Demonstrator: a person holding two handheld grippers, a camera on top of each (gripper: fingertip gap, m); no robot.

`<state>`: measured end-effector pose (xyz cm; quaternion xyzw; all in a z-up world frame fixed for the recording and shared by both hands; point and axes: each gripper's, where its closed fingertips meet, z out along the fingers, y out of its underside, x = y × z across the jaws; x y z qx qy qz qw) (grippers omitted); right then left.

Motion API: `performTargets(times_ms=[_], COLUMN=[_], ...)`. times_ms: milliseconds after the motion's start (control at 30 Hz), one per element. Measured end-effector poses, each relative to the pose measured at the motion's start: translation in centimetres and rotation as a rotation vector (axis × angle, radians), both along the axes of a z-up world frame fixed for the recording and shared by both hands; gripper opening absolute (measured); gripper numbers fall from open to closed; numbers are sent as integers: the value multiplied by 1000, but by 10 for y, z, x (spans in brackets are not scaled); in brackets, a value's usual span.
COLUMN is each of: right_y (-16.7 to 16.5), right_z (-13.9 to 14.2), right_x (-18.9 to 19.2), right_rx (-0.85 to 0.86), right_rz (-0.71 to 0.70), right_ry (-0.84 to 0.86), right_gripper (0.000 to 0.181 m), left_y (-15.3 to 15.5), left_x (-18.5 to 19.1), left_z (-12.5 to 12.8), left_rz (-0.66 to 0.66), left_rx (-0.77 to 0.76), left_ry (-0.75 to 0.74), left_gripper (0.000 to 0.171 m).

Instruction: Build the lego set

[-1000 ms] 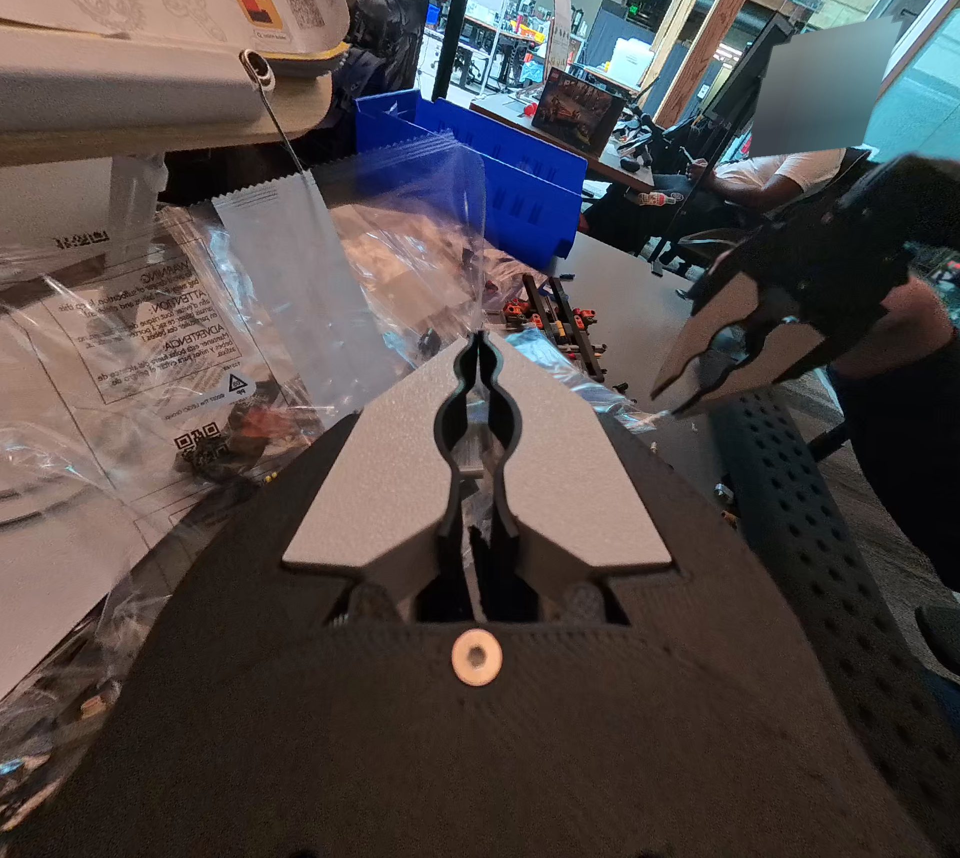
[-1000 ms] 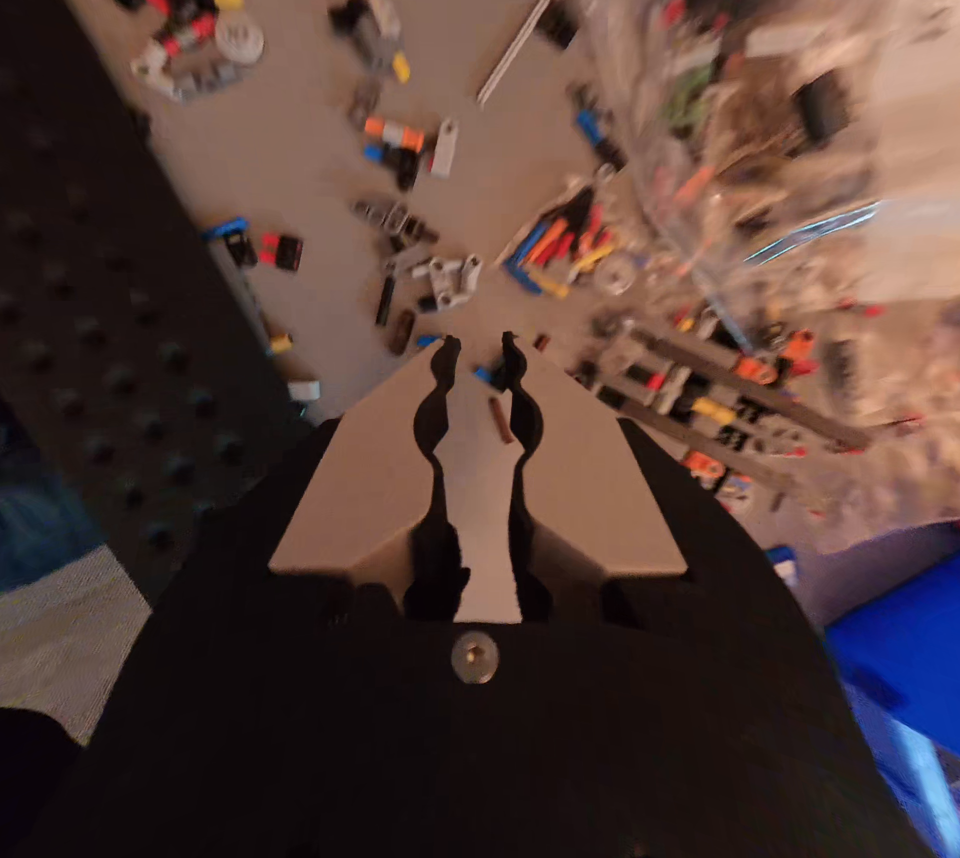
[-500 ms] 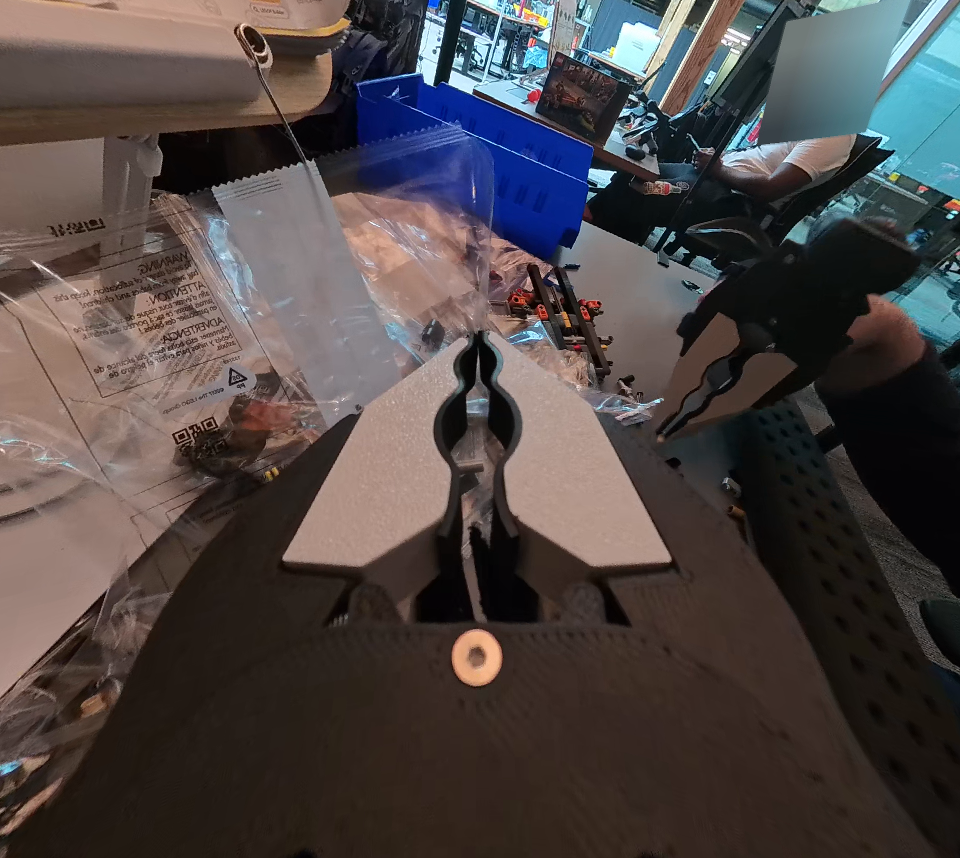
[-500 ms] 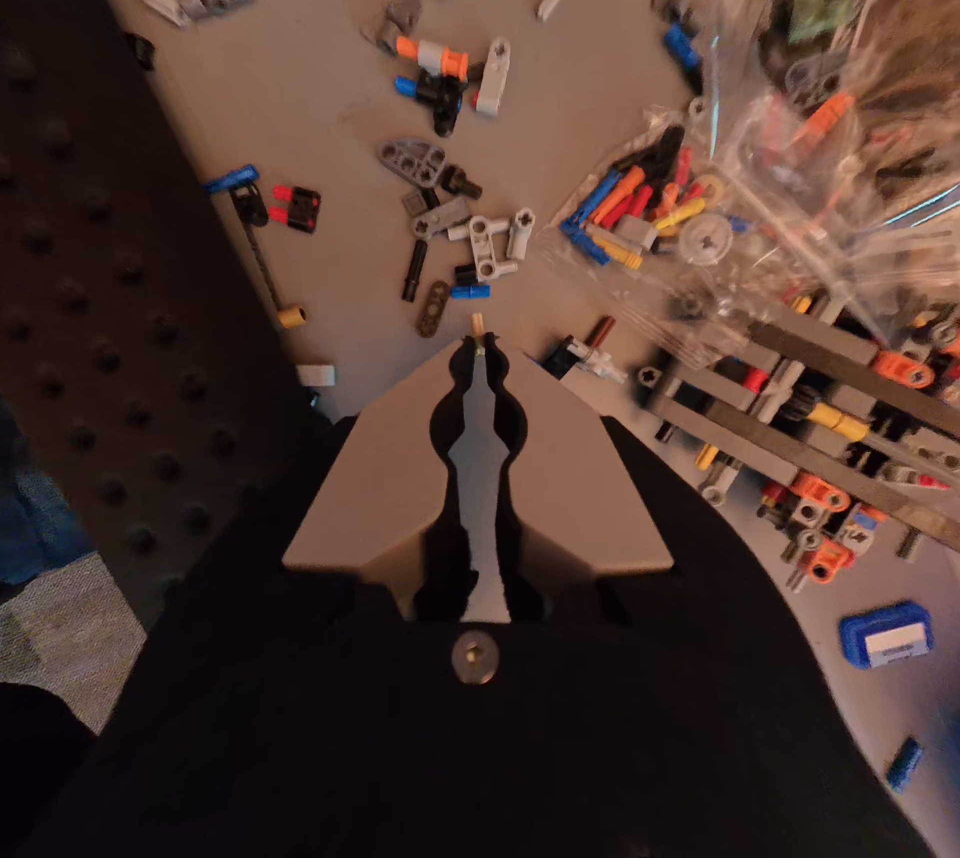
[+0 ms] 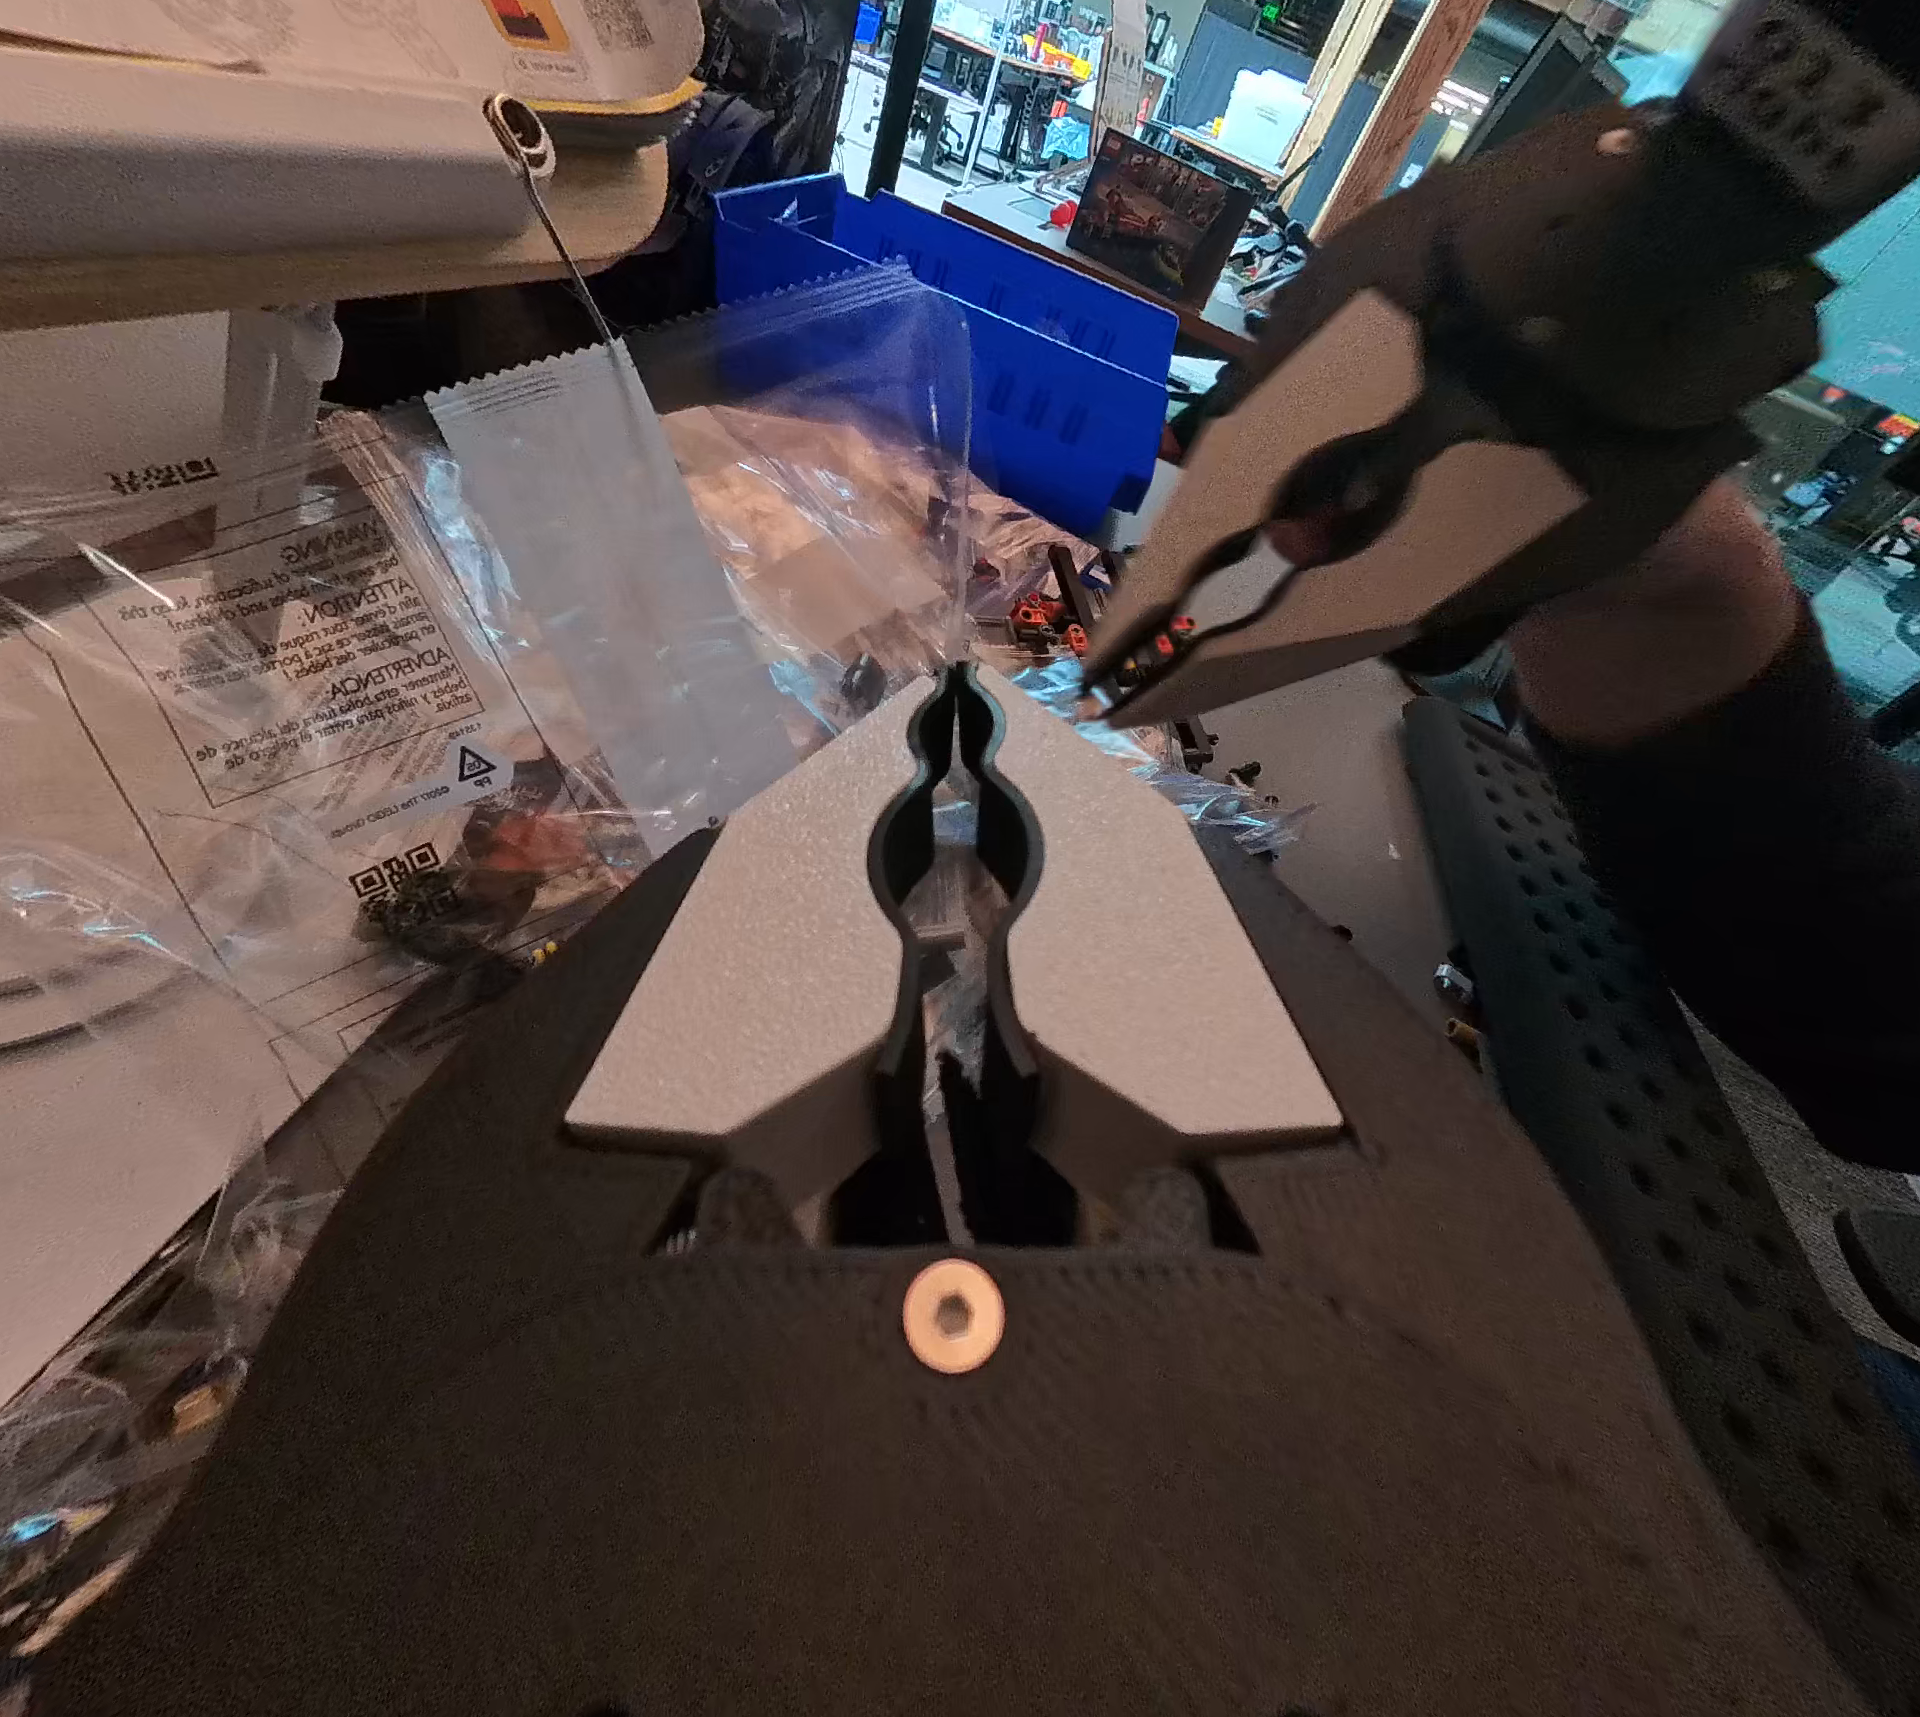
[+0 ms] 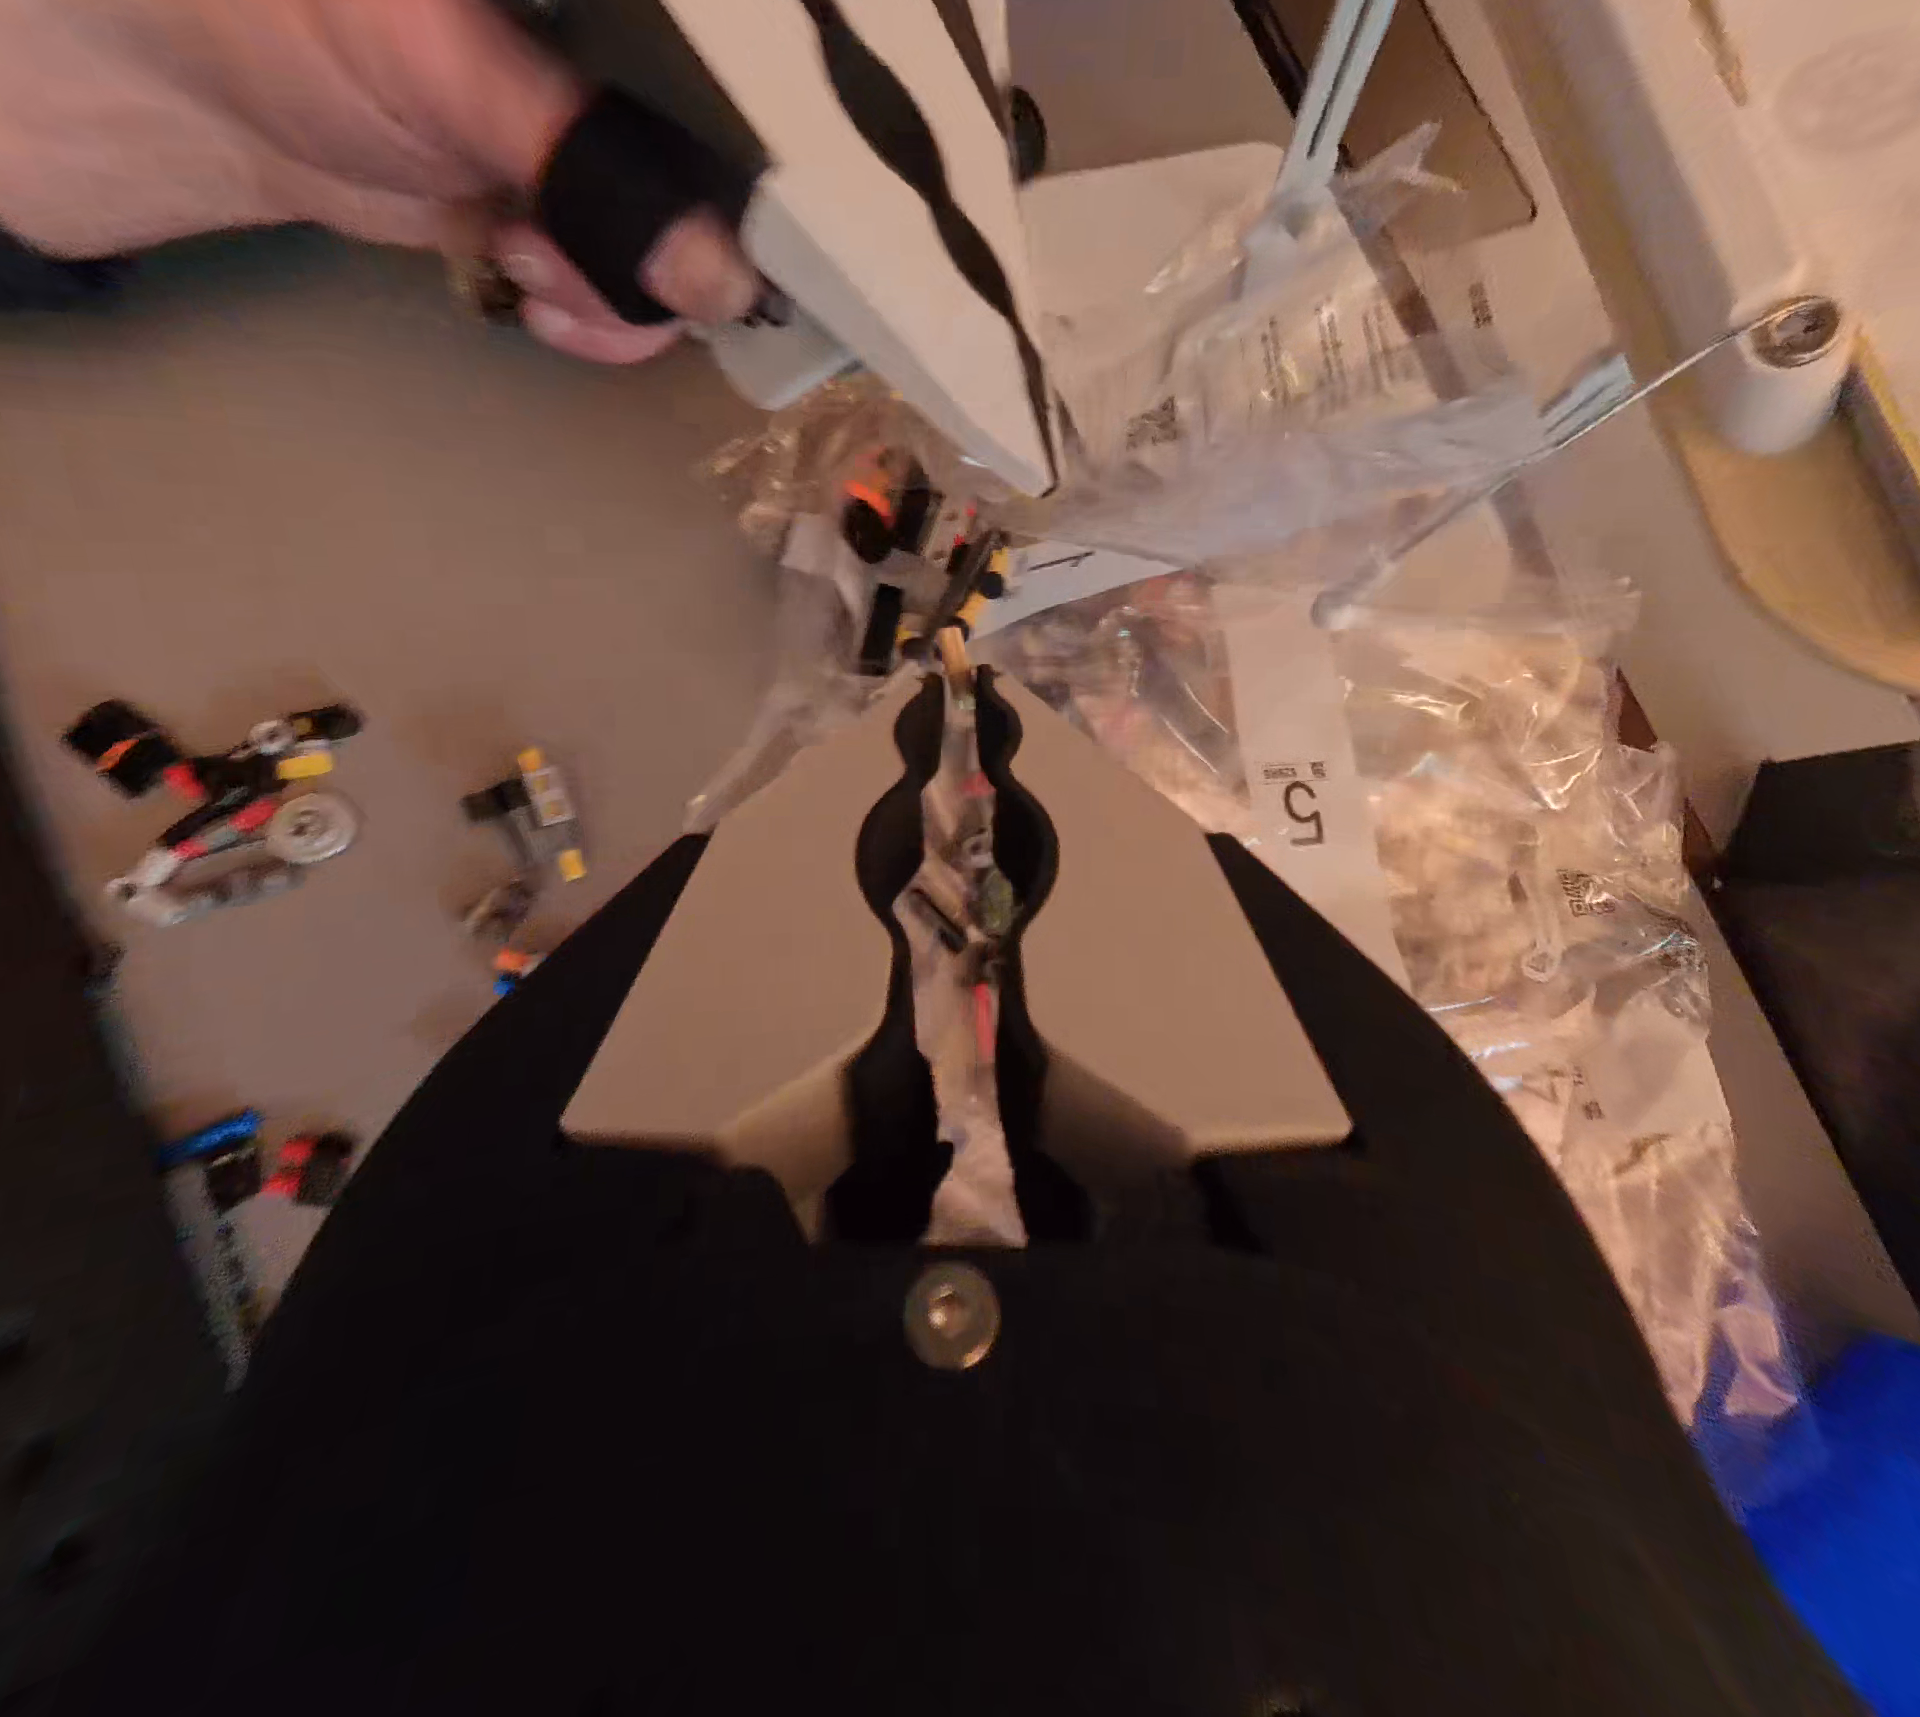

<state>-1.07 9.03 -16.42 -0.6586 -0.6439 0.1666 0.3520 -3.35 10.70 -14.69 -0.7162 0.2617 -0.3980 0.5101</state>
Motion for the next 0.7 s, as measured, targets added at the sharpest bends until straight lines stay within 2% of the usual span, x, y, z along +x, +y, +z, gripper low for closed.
performTargets(times_ms=[67, 167, 333, 433, 500, 700], right_y=[15, 17, -1, -24, -45, -90], right_z=[-14, -20, 10, 11, -4, -79], right_x=[-9, -9, 25, 58, 79, 129], right_rx=[6, -2, 81, 78, 3, -176], right_rz=[-25, -44, -70, -48, -17, 2], right_ry=[-32, -30, 41, 15, -34, -255], right_gripper=[16, 14, 7, 6, 6, 14], left_y=[0, -1, -1, -1, 0, 0], left_x=[-1, -1, -1, 0, 0, 1], left_z=[1, 4, 4, 3, 1, -2], left_rz=[0, -1, -1, -2, -2, -2], left_rx=[2, 7, 8, 5, 2, -3], left_ry=[-2, -8, -11, -8, -4, 7], left_gripper=[0, 0, 0, 0, 0, 0])
